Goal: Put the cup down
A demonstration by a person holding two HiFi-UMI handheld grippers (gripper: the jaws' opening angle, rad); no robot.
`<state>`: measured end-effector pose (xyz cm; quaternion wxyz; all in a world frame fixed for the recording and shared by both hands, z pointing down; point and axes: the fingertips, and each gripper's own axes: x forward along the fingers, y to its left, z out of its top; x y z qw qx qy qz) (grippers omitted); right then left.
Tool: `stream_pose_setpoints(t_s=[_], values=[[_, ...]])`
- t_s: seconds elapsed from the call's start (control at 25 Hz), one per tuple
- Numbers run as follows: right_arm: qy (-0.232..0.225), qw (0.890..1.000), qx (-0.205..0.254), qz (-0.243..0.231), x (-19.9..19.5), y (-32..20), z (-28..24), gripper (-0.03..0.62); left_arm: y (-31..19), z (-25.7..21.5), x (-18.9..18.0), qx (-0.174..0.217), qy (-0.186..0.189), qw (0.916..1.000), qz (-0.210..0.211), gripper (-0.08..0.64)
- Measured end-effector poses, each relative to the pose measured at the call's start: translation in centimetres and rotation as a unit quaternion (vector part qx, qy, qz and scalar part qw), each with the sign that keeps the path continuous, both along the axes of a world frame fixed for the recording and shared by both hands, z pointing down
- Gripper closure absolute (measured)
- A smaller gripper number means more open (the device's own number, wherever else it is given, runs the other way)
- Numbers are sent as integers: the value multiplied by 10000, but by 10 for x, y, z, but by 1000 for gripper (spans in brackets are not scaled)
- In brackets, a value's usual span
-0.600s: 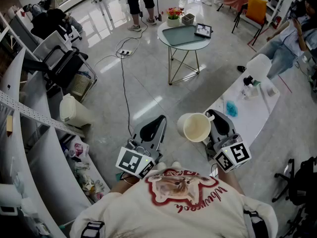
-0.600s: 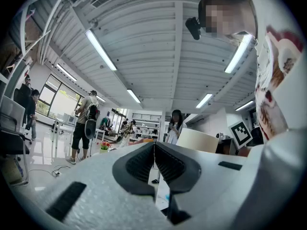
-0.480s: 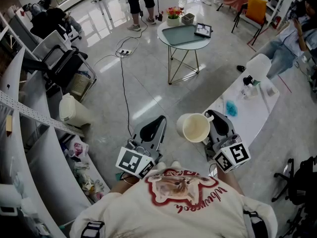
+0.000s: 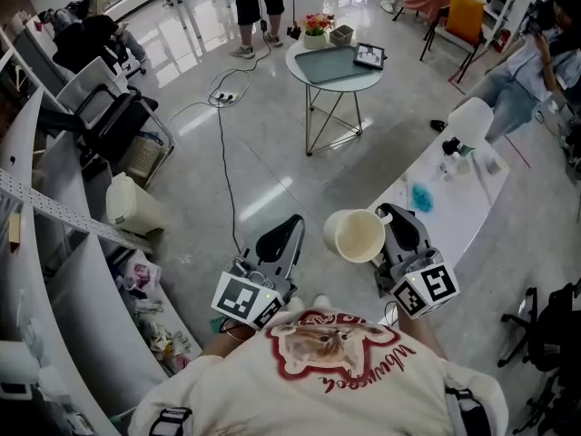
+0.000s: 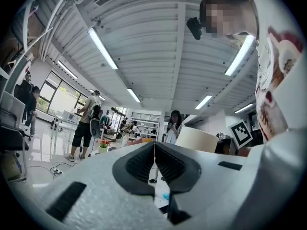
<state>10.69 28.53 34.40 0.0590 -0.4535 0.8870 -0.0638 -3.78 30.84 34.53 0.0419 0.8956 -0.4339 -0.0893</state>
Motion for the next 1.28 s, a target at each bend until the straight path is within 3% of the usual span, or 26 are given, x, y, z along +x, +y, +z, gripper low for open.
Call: stream_pose_setpoints(t_s=[0.4,0.92,1.28], values=[[-165,9990,320,246,-5,8,-14,543,7,7,-20,142,-54,9999,-41,543],[-406,9978,214,484,-10,23,-1,543,19,16,-40,101,-152,9998,81,543],[-554,9970,184,508,-7,-5,-1,543,-5,15,-33,13,-41,9999,127,543]])
